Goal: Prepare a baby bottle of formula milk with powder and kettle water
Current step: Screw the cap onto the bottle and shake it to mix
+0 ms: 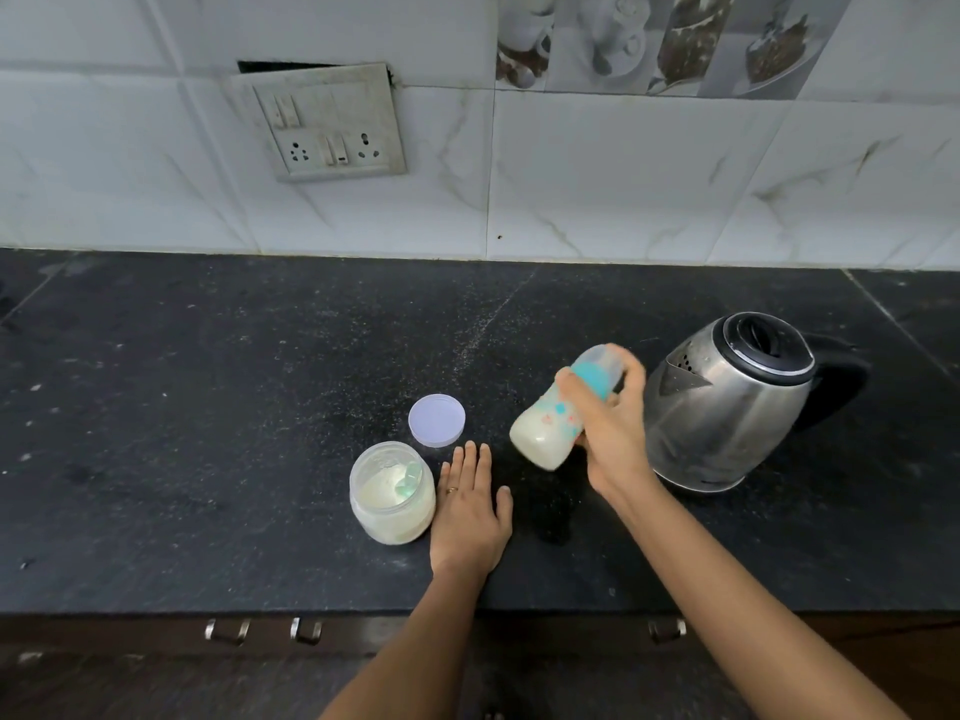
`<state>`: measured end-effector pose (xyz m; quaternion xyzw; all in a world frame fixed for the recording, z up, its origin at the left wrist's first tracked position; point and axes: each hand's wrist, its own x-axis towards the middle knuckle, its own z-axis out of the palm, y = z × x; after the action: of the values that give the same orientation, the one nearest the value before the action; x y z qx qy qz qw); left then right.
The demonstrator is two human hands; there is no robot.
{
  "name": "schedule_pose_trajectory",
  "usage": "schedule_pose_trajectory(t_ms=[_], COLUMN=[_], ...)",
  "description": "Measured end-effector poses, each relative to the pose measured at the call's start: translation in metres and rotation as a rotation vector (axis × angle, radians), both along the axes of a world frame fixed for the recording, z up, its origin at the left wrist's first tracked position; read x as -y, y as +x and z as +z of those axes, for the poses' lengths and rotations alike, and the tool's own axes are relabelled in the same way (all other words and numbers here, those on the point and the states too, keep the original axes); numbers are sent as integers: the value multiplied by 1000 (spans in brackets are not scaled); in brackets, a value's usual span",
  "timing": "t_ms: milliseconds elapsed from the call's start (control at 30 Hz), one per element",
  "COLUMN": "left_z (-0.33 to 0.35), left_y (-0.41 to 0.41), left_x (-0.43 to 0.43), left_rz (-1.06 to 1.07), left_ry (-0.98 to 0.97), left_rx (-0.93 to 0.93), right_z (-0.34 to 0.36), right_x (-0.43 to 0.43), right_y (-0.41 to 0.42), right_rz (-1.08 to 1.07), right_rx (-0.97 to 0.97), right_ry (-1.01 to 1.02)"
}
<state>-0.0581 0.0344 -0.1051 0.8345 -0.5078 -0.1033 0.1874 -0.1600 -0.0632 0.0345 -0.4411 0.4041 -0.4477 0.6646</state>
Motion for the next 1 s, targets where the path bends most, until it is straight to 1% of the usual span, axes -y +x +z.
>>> schedule_pose_trajectory(t_ms=[33,67,133,167,200,300,333,367,433,467,500,567,600,633,667,700,733,767,800,867,900,933,1000], left_z=[1,1,-1,-1,-1,2,2,1,-2,-3,-3,0,1,1,-1,-3,-5,-6,-6,-1,0,-1,-5], left_y=[-1,0,1,2,2,0,0,0,2,3,3,2,0,0,1,2,3,4,4,1,0,0,2], left_x=[0,-1,-1,-1,-1,-1,-1,-1,-1,-1,-1,-1,0,0,0,0,-1,-1,-1,-1,-1,-1,-2], left_rz=[2,-1,-16,-18,-15,-5,-1,-3,-17,-21,-19,-1,5,7,1,-12,-24,-29,-27,-11,-4,-6,-27], left_ry=[-9,-11,15,29,30,2,-1,3,31,40,36,6,-5,-9,-5,10,30,39,31,-3,-16,-16,8], left_rx=[-1,0,13,16,12,-2,-6,-6,22,31,28,6,-2,-4,4,18,27,29,28,0,-10,-4,44], right_z=[-1,-2,-5,-6,-6,-2,-4,-8,-13,-12,-12,-7,-4,-5,-9,-14,-16,-17,-18,-20,-21,-22,-27], right_x=[3,2,-10,-13,-10,1,2,0,-14,-20,-18,-11,-9,-8,-10,-14,-21,-25,-23,-16,-14,-15,-23], right_y=[-1,-3,-8,-12,-13,-11,-11,-10,-11,-11,-9,-4,-4,-4,-5,-8,-11,-14,-14,-14,-14,-14,-17], right_rz=[2,63,289,351,338,31,-15,1,200,258,228,19,-48,-58,-3,114,228,278,251,58,10,15,181], right_rx=[-16,-57,-140,-160,-146,27,42,1,-106,-120,-109,-5,25,13,-35,-85,-121,-134,-111,17,49,34,-89], right_ry=[-33,-87,-159,-180,-189,-52,-39,-64,-134,-148,-137,-40,-6,-21,-72,-123,-145,-151,-133,3,41,30,-99])
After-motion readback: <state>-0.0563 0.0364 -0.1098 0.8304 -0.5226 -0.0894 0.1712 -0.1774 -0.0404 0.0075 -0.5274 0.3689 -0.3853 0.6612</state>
